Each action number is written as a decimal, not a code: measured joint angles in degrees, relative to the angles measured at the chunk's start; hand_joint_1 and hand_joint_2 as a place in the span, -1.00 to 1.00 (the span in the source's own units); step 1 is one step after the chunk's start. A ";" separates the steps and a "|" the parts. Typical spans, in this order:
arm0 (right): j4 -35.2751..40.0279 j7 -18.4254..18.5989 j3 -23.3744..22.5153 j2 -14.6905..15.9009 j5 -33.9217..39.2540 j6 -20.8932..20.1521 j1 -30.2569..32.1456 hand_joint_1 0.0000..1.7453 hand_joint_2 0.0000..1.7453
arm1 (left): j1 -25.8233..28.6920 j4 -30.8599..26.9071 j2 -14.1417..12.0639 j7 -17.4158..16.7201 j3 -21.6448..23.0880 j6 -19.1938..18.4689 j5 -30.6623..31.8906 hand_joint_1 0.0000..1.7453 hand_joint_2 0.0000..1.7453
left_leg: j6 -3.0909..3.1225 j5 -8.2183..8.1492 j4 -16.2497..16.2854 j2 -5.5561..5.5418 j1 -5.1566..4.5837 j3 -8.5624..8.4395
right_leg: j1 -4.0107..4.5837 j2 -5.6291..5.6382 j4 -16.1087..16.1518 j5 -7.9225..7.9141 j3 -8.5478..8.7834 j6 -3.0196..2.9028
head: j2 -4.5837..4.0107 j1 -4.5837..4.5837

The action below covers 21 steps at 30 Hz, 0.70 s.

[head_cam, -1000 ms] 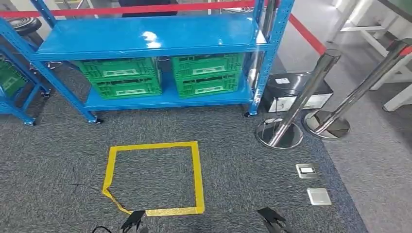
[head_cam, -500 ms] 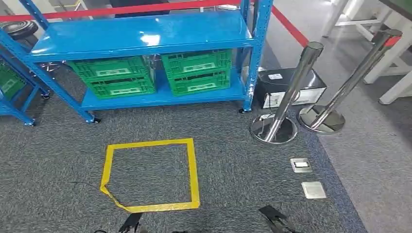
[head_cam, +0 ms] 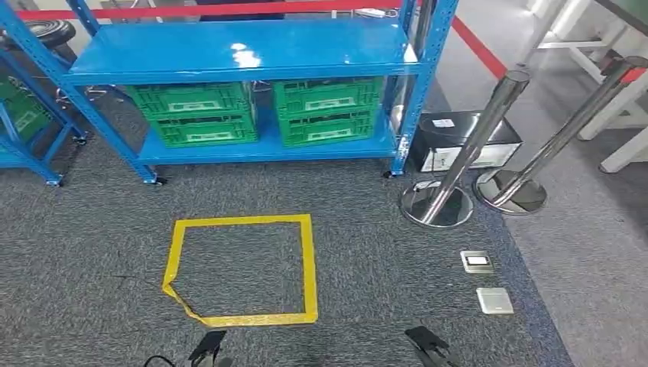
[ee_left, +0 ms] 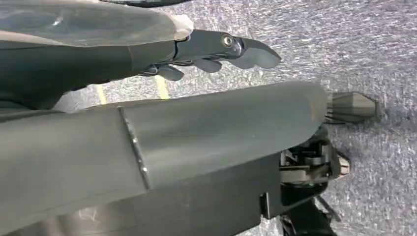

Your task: Take the parts from the cabinet and place them on the table.

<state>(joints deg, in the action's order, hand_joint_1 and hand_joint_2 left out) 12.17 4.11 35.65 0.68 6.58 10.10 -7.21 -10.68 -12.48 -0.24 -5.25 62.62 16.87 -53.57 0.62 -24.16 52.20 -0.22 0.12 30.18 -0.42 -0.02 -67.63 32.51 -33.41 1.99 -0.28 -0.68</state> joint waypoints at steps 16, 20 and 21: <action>0.00 -2.47 0.13 -0.20 0.26 1.20 -0.10 -1.00 -1.00 | -0.04 0.00 -0.20 0.85 0.00 -0.04 0.00 -1.00 -1.00 | -0.73 0.55 0.90 -0.15 -0.32 1.04 | 0.39 0.22 14.10 -4.61 6.19 -1.32 | 0.00 -0.74; 0.04 -2.80 0.15 -0.22 0.26 1.33 -0.18 -1.00 -1.00 | -0.04 0.00 -0.31 0.87 0.00 -0.15 0.00 -1.00 -1.00 | -0.32 0.22 0.98 -0.17 -0.48 1.24 | 0.35 0.00 14.28 -4.48 6.25 -1.10 | 0.00 -0.90; 0.09 -2.89 0.15 -0.22 0.26 1.40 -0.24 -1.00 -1.00 | -0.05 -0.02 -0.33 0.85 0.00 -0.17 0.00 -1.00 -1.00 | -0.29 0.34 0.28 -0.31 -0.42 1.07 | 0.50 -0.11 14.60 -4.48 6.47 -1.04 | 0.00 -0.98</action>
<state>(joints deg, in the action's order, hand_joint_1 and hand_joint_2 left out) 12.26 1.22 35.80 0.46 6.84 11.50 -7.45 -10.73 -12.50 -0.57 -4.39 62.62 16.70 -53.57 0.33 -23.82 52.48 -0.53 -0.29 31.25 0.08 -0.13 -53.03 28.03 -26.94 0.95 -0.28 -1.66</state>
